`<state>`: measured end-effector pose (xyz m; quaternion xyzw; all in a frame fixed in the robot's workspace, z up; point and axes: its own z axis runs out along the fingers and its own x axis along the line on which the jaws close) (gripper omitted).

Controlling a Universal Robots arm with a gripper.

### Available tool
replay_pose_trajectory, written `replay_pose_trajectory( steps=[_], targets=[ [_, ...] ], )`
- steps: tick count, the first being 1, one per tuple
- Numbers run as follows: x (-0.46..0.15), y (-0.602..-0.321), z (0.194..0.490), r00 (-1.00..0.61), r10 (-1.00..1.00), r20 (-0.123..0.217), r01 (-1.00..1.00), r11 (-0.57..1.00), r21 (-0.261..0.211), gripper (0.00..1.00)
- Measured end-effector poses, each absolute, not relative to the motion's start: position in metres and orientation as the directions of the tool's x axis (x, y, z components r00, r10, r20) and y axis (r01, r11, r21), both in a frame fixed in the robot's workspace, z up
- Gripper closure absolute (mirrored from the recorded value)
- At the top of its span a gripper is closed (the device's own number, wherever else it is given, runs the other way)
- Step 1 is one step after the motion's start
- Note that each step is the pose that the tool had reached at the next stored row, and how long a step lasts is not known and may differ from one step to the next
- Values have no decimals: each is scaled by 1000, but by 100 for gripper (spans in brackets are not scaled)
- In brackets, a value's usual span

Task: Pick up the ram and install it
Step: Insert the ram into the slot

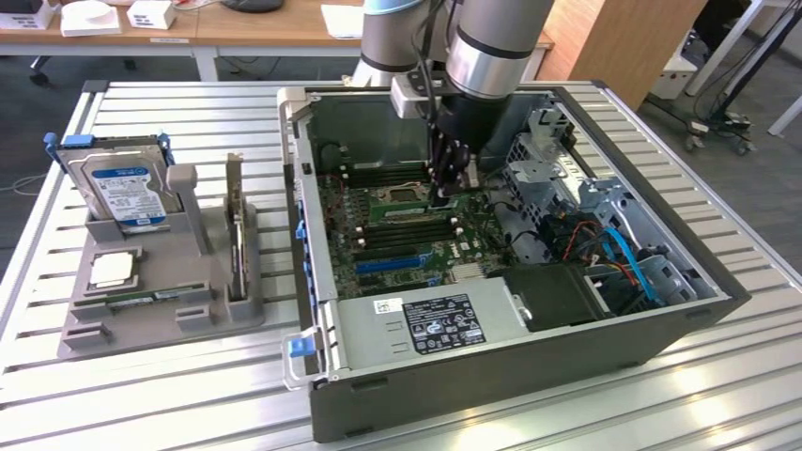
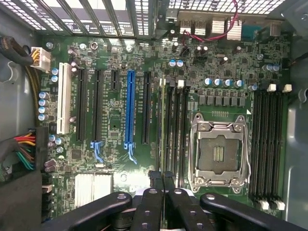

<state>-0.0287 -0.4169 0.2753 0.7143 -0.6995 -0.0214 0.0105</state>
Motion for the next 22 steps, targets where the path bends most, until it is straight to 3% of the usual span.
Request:
replay_pose_trajectory(
  steps=[22],
  targets=[
    [-29, -417, 262, 21, -1000, -16, -999, -21, 45, 89]
  ],
)
